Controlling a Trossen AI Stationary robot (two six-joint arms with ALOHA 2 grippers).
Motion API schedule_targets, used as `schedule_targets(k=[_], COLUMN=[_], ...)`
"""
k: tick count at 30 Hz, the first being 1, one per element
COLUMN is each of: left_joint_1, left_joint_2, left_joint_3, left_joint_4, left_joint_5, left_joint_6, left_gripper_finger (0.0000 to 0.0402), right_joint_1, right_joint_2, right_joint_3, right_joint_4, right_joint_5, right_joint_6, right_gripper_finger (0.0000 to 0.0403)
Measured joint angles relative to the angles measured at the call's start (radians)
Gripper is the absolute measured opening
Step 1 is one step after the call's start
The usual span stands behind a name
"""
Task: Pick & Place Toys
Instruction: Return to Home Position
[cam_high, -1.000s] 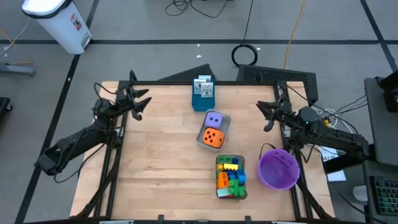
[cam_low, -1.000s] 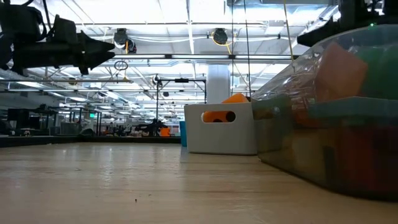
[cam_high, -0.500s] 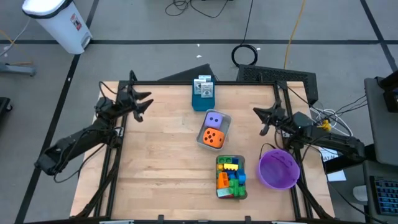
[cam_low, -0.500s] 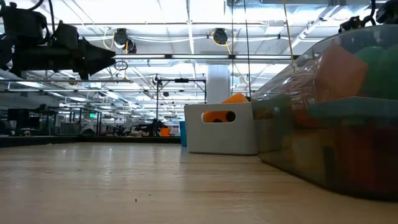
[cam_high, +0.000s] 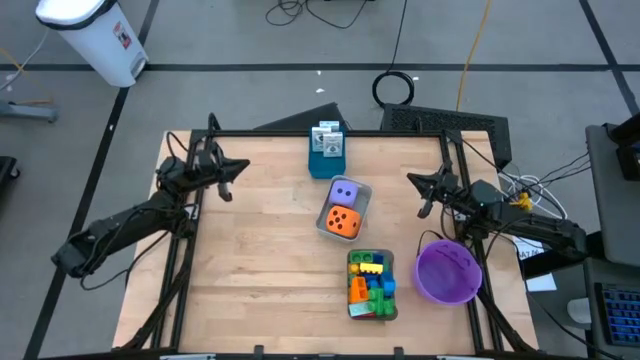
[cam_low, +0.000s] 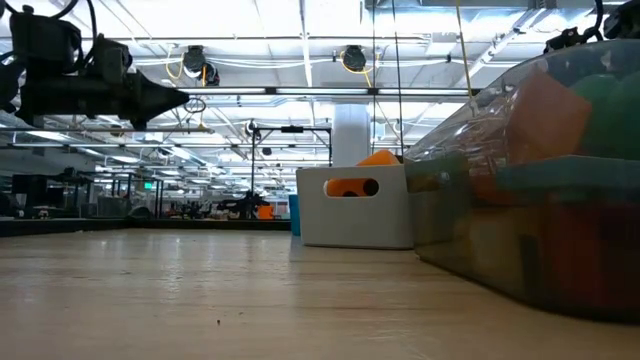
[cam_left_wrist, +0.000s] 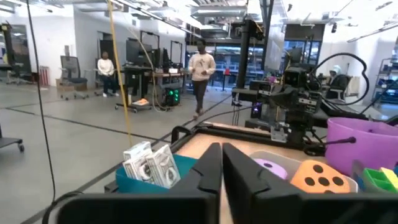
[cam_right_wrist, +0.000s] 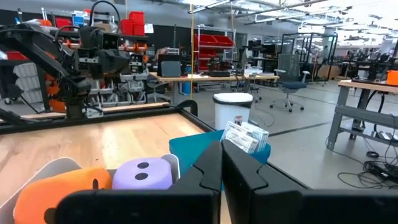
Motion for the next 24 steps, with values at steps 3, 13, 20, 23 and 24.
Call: schedule_targets(k=[3,13,20,23,24], left_joint_1=[-0.01,-0.026,-0.026,-0.026,-0.026], left_joint_2=[0.0,0.0,0.0,0.0,0.0], left_joint_3=[0.0,0.0,0.0,0.0,0.0], left_joint_4=[-0.017,-0.037,-0.036,-0.036,-0.036], left_joint_5=[-0.017,-0.069,-0.069,-0.069,-0.069], left_joint_6=[0.0,-0.097,-0.102,-0.102,-0.102], left_gripper_finger=[0.0006,0.0055,0.0052,0.0053,0.0053], right_joint_1=[0.0,0.0,0.0,0.0,0.0], right_joint_2=[0.0,0.0,0.0,0.0,0.0], right_joint_3=[0.0,-0.002,-0.002,-0.002,-0.002], right_joint_4=[0.001,0.0,0.0,0.0,0.0], right_joint_5=[0.001,0.002,0.003,0.003,0.003], right_joint_6=[-0.006,0.002,0.004,0.004,0.005], right_gripper_finger=[0.0001,0.0004,0.0002,0.0004,0.0004])
